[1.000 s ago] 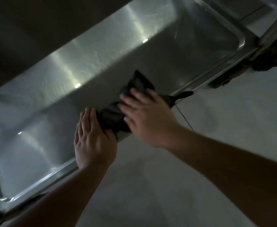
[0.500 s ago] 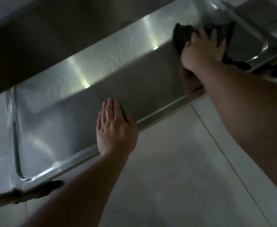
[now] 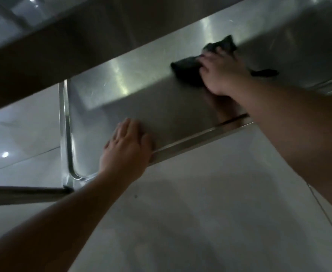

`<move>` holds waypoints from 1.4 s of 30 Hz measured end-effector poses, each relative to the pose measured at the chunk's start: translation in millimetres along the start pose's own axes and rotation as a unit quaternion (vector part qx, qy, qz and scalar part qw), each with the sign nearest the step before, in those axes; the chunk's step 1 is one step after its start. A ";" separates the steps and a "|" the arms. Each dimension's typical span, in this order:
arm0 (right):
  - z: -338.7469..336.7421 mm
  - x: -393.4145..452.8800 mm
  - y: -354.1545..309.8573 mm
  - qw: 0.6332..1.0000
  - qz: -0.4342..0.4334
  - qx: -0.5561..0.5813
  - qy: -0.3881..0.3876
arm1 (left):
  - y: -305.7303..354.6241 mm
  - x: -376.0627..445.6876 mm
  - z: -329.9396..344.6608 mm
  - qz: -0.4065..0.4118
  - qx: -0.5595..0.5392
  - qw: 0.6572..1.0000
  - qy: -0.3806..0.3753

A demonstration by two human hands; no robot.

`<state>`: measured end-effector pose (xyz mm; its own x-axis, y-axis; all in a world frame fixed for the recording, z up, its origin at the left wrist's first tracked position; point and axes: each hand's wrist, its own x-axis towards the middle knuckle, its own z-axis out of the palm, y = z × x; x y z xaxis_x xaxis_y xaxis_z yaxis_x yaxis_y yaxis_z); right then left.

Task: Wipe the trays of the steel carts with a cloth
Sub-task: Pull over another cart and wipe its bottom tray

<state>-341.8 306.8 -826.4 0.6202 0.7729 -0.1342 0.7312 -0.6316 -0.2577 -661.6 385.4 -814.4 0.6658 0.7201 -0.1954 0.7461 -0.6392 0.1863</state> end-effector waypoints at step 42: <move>66.3 -167.1 -92.0 0.926 -0.351 -0.076 0.122 | -65.1 -20.0 16.0 -0.057 -0.044 0.995 0.074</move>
<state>-531.5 239.8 -843.7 0.0103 0.9709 0.2391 0.9982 0.0041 -0.0598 -723.4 408.4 -838.0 0.5636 0.8224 -0.0779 0.8085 -0.5298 0.2561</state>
